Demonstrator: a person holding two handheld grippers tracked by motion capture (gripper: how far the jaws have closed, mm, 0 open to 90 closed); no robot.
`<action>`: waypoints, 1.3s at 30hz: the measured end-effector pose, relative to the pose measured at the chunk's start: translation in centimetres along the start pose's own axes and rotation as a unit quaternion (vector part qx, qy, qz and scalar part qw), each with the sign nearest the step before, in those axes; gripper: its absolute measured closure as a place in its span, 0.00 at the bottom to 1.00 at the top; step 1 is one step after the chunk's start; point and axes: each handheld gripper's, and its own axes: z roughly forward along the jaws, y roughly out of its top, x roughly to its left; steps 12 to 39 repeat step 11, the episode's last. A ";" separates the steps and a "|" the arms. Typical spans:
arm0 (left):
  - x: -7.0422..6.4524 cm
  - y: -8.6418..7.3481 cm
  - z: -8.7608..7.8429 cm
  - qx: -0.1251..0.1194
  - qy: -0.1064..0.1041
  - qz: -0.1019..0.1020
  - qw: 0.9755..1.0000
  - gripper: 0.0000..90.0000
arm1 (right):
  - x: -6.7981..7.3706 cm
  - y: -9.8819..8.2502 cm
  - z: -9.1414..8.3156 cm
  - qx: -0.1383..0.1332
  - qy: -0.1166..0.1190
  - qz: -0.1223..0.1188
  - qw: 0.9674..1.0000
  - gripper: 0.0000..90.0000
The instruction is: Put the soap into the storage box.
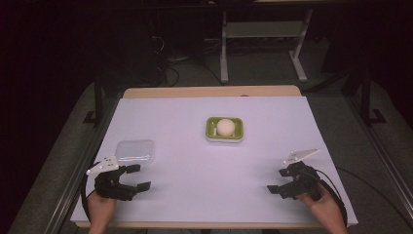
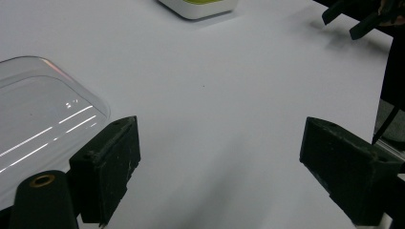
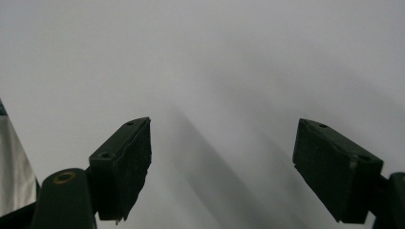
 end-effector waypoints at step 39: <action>-0.1 0.0 0.3 0.012 0.002 0.006 1.000 0.14 | 1.1 -1.6 -0.4 -0.007 -0.005 -0.015 1.000 0.23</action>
